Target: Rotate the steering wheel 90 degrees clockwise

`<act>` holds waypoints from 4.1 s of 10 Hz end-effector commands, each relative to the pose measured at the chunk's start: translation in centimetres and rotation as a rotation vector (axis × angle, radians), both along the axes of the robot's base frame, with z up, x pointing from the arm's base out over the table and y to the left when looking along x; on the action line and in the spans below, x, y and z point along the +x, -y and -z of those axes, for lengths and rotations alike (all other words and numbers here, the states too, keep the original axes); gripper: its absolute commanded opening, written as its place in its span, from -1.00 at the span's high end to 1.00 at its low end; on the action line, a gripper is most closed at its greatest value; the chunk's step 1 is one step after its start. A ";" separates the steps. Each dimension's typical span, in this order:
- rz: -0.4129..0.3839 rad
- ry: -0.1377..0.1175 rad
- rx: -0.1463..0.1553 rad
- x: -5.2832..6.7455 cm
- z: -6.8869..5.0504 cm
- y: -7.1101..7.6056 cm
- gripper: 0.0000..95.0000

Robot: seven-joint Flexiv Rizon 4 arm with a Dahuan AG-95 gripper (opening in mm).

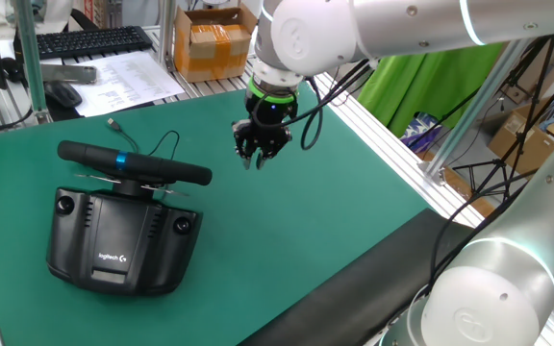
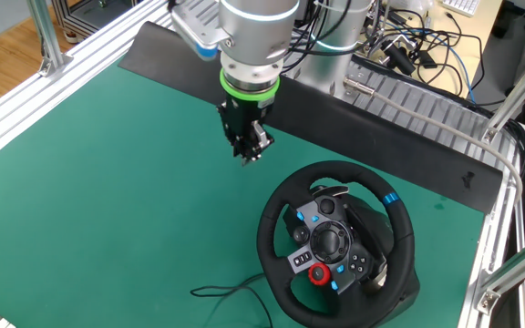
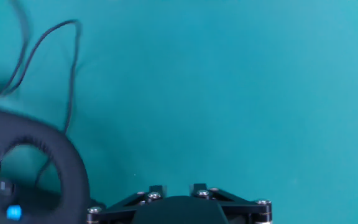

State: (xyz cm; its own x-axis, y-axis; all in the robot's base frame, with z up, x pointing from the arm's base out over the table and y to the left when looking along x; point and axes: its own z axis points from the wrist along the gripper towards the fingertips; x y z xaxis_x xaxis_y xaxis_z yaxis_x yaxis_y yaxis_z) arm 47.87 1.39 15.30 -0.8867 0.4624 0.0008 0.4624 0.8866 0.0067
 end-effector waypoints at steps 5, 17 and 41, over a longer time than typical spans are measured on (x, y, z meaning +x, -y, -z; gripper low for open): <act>0.254 -0.008 0.072 -0.2 0.1 -0.1 1.00; 0.447 -0.058 0.221 0.1 -2.1 -2.9 0.20; 0.592 -0.039 0.254 -1.7 -2.9 -13.9 0.20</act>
